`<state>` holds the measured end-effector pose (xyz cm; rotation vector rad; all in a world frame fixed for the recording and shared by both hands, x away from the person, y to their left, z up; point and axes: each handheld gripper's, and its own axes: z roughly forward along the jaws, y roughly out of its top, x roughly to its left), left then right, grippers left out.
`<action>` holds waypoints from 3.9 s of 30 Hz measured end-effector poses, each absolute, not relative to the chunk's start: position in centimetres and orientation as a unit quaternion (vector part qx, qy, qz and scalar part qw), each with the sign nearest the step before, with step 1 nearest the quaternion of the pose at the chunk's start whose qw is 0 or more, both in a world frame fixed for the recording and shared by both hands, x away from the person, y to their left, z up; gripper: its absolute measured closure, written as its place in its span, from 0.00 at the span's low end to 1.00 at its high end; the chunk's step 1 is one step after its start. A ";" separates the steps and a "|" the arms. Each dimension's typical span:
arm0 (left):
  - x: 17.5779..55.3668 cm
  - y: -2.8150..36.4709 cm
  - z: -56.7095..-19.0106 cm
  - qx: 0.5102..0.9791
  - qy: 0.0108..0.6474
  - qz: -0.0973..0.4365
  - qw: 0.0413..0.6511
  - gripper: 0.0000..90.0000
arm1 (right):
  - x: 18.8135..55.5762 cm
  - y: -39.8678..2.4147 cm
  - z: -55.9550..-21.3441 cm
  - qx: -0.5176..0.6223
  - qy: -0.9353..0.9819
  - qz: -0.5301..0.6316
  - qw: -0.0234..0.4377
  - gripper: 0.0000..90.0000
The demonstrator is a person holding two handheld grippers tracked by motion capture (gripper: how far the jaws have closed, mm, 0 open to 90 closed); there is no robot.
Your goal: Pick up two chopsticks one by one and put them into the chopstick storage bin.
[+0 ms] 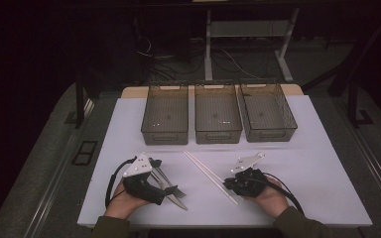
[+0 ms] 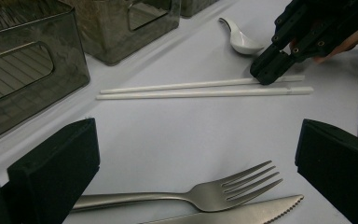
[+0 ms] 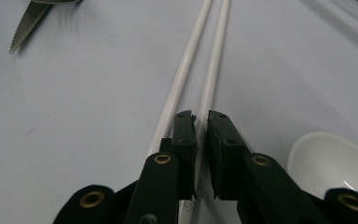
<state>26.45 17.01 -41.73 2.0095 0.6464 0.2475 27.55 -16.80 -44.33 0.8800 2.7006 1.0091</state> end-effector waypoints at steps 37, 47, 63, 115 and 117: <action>26.5 17.0 -41.8 0.827 0.264 0.101 0.486 0.00 | 27.0 -18.0 -42.6 0.320 0.878 0.345 0.088 0.94; 26.5 17.0 -41.9 0.825 0.264 0.101 0.489 0.00 | 26.9 -18.6 -41.9 0.317 0.873 0.365 0.075 0.94; 26.6 17.2 -42.0 0.823 0.266 0.102 0.491 0.00 | 26.7 -20.2 -40.4 0.321 0.855 0.402 0.066 0.94; 26.7 16.8 -42.3 0.821 0.260 0.102 0.497 0.00 | 35.6 -15.1 -35.1 0.347 0.833 0.414 0.116 0.94; 26.7 16.8 -42.3 0.821 0.260 0.102 0.498 0.00 | 36.0 -14.8 -35.0 0.347 0.833 0.414 0.118 0.94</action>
